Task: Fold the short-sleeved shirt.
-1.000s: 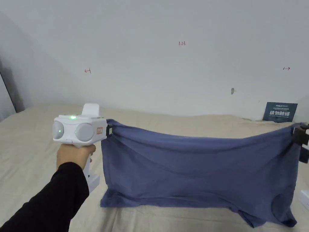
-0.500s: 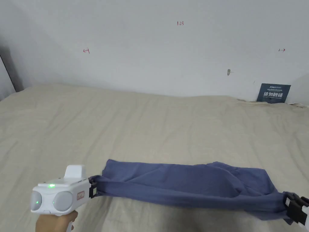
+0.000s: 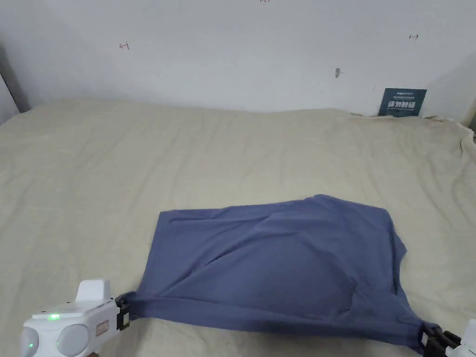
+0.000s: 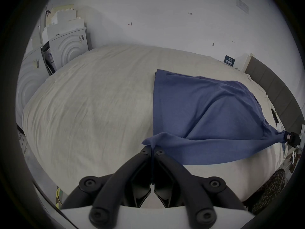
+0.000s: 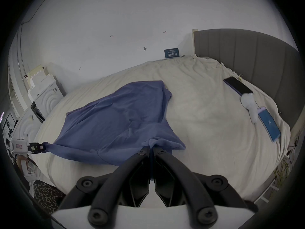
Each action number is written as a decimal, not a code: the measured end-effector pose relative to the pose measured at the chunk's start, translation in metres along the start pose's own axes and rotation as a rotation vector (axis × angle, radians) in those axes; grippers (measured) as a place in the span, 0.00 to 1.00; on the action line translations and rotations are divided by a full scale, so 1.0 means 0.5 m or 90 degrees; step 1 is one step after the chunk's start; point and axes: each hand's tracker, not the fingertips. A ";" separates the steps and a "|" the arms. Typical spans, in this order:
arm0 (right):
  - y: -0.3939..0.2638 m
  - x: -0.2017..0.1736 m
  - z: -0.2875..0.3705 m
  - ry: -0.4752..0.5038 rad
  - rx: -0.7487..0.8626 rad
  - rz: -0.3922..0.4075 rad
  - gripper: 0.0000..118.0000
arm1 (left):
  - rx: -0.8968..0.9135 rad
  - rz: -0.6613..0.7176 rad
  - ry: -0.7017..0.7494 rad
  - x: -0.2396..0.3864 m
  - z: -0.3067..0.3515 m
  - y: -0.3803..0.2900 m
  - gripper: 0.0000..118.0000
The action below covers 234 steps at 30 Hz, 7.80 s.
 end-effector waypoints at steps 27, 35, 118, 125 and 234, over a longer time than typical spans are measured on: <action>-0.155 -0.002 -0.035 -0.093 -0.168 -0.013 0.03 | -0.078 -0.006 0.062 -0.021 -0.015 -0.129 0.18; -0.079 -0.031 0.027 -0.086 -0.101 0.024 0.75 | -0.028 0.005 0.050 0.008 0.067 -0.091 0.88; -0.090 -0.030 0.000 -0.097 -0.131 0.040 0.71 | -0.071 0.014 -0.022 0.003 0.057 -0.054 0.00; -0.122 -0.021 -0.040 -0.101 -0.157 0.033 0.59 | -0.070 0.019 -0.030 0.013 0.069 -0.057 0.00; 0.132 -0.114 0.091 -0.067 0.164 0.111 0.00 | -0.093 0.066 0.009 -0.013 -0.069 0.107 0.71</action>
